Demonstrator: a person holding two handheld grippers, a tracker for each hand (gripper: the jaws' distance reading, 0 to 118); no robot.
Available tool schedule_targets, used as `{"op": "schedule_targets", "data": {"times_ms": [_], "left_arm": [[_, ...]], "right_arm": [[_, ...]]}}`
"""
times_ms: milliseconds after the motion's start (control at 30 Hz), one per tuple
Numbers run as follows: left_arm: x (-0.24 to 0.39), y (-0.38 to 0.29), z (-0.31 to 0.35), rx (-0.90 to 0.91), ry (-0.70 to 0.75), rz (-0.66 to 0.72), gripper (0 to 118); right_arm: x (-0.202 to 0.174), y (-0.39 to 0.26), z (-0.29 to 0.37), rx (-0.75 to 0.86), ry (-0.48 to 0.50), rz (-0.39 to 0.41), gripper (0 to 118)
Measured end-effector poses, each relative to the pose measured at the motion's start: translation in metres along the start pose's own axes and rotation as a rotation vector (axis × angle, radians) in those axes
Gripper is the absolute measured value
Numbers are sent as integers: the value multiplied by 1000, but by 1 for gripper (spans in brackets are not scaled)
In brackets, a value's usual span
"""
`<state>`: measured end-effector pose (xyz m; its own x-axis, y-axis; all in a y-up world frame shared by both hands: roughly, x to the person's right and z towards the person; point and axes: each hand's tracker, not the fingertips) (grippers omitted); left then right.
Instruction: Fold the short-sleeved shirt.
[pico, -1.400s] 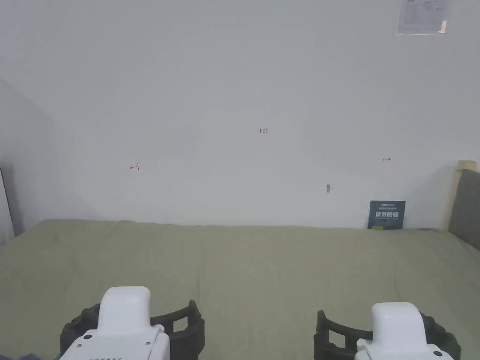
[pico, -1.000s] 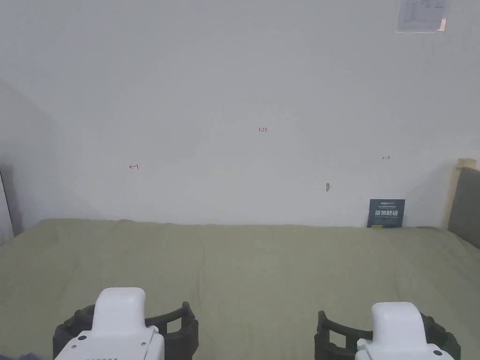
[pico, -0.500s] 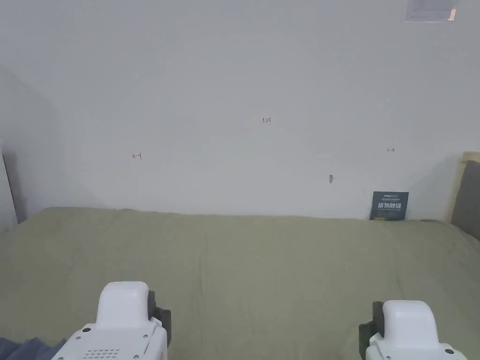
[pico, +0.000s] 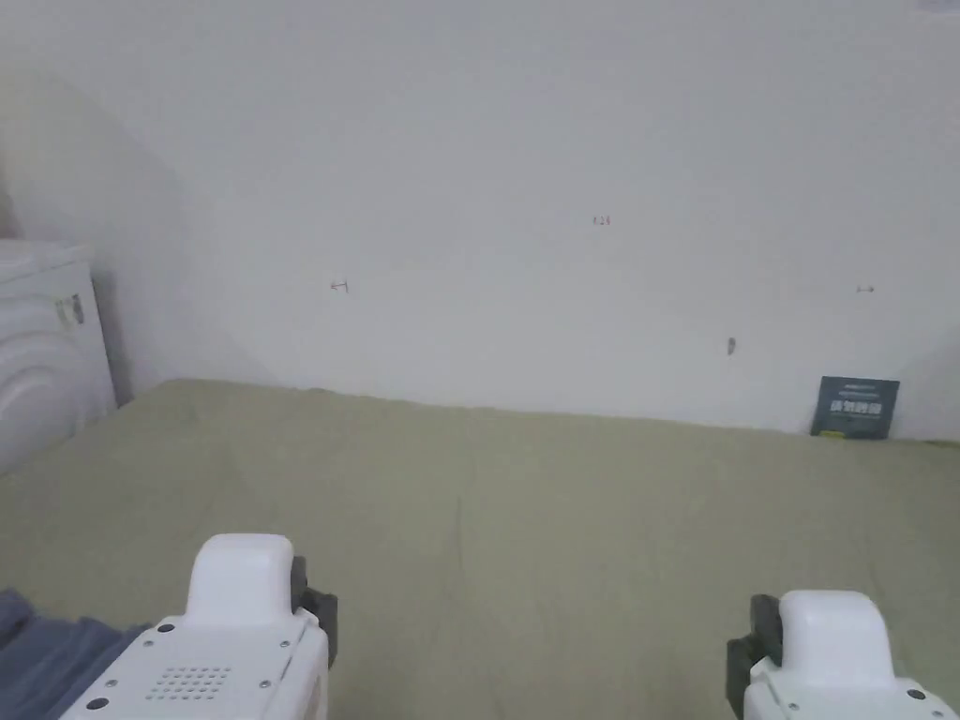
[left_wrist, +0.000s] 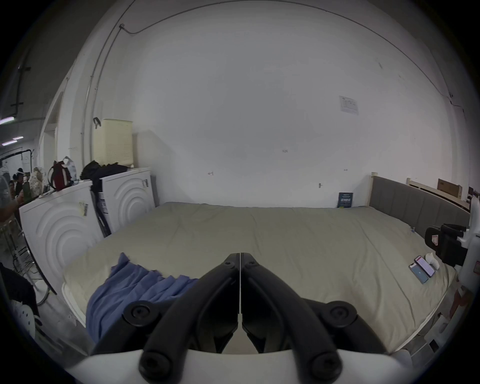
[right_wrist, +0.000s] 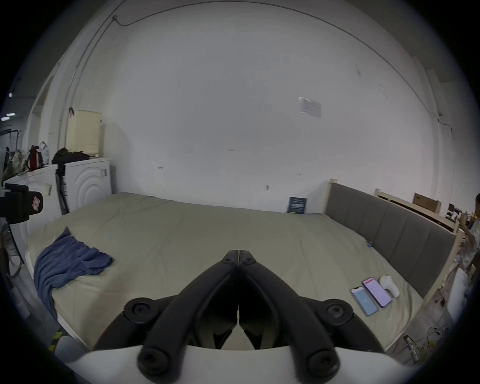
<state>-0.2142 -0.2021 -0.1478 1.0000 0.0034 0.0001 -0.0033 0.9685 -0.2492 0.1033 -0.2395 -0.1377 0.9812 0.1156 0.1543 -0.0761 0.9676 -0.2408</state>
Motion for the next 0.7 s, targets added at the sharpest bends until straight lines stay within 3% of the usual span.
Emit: {"op": "schedule_targets", "data": {"times_ms": [400, 533, 700], "left_arm": [[-146, -22, 73, -48, 448, 43, 0], [-169, -33, 83, -69, 497, 57, 0], [-173, -42, 78, -85, 502, 70, 0]], "right_arm": [[-165, 8, -11, 11, 459, 31, 0], [-186, 6, -9, 6, 499, 42, 0], [-185, 0, -13, -22, 506, 40, 0]]}}
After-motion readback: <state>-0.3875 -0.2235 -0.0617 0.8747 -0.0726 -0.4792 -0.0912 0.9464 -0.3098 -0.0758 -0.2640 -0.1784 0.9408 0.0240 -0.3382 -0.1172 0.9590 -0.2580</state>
